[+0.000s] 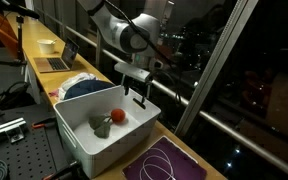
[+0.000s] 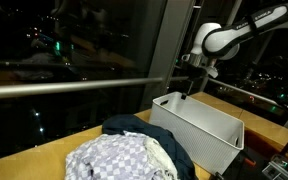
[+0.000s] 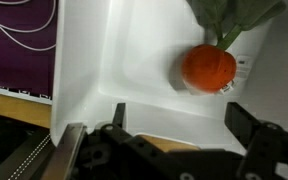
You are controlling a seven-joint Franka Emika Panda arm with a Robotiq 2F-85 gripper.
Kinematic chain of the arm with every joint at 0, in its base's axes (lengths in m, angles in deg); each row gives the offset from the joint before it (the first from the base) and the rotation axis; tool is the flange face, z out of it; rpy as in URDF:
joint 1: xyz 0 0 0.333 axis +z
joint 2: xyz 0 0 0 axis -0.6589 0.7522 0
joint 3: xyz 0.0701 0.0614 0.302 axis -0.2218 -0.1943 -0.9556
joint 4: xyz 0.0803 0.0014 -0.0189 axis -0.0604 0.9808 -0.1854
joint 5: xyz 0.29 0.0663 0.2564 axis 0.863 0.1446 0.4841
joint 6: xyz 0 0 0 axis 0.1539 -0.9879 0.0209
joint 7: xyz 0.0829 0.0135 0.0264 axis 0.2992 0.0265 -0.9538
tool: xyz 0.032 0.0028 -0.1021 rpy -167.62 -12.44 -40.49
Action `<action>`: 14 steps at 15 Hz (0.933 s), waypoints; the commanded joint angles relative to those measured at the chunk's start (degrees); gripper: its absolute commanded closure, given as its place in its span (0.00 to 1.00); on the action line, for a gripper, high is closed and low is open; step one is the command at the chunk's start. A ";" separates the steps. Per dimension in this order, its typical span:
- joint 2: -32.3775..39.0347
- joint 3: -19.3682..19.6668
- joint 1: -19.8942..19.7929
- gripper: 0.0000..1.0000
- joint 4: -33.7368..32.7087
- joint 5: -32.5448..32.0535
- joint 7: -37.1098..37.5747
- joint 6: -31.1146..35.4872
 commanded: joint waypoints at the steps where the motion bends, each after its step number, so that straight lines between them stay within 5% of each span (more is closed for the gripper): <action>1: 7.97 -0.15 0.90 0.00 -7.56 -1.49 -1.74 -3.09; 14: 23.23 -1.78 4.71 0.00 -17.84 -2.63 -2.03 -8.49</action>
